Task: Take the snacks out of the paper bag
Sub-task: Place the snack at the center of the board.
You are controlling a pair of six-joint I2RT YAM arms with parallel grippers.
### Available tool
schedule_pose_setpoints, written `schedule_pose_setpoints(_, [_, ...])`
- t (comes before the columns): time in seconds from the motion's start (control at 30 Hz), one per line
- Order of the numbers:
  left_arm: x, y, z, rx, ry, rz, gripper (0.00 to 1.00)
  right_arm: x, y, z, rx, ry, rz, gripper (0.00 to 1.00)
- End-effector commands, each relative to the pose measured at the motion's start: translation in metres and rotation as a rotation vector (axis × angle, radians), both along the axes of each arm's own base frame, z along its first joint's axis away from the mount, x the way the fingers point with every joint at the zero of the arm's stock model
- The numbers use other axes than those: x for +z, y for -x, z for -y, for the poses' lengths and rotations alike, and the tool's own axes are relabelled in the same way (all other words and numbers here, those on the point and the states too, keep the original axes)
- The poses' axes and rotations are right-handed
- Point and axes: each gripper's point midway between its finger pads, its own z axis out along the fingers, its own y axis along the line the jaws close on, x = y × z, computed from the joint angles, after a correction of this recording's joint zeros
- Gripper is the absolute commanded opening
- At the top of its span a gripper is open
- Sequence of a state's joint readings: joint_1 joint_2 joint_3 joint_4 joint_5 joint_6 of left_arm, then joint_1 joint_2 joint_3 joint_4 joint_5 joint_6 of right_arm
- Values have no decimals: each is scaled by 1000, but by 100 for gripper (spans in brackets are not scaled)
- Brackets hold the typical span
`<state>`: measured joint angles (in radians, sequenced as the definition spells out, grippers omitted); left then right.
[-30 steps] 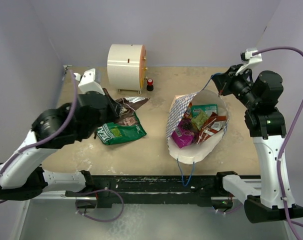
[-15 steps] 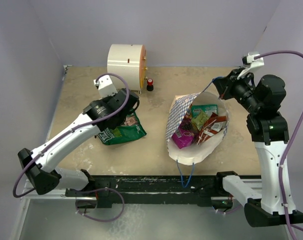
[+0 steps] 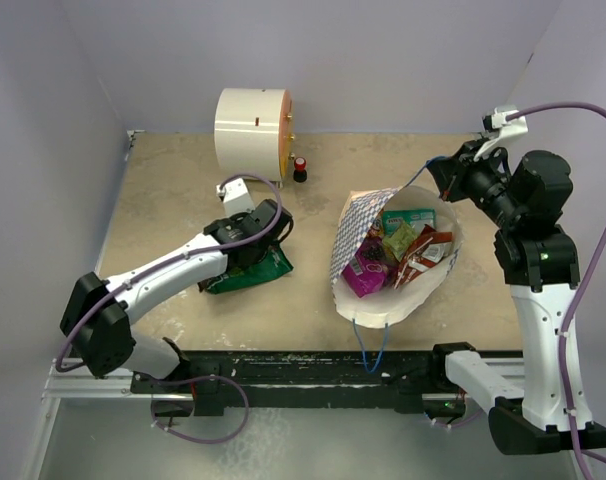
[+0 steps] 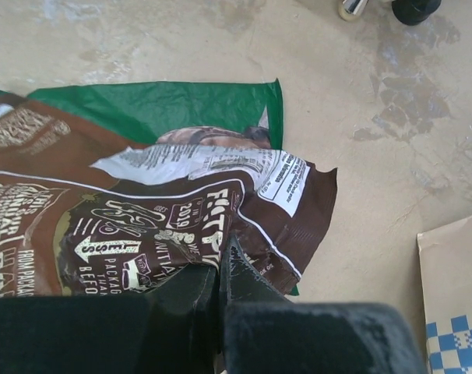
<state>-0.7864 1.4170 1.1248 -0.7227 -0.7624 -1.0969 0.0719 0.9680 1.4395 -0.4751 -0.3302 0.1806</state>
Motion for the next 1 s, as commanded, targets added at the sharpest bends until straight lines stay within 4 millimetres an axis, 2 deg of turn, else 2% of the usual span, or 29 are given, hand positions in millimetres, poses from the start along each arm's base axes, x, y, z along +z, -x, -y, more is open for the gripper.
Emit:
schedule_pose_setpoints(0.0, [0,-25,20,19,144,74,0,46,6,1,-1,-3,145,0])
schedule_pose_setpoints(0.13, [-27,-28,25,48,201,21,0,46,5,-1,8,-16,139,0])
schedule_pose_setpoints(0.3, [-56,-22,45,32,358,-28,0,46,5,0,0,-9,141,0])
schedule_pose_setpoints(0.57, [-105,21,34,260,473,-222,0,44,6,1,-6,-7,138,0])
schedule_pose_setpoints(0.7, [-121,44,19,369,511,-265,0,43,8,1,-5,-8,137,0])
schedule_pose_setpoints(0.73, [-123,47,16,381,519,-263,2,43,8,2,-5,-8,137,0])
schedule_pose_setpoints(0.83, [-127,57,6,405,522,-259,21,40,9,1,0,-9,132,0])
schedule_pose_setpoints(0.97, [-111,60,3,371,518,-250,46,39,12,-1,12,-12,131,0])
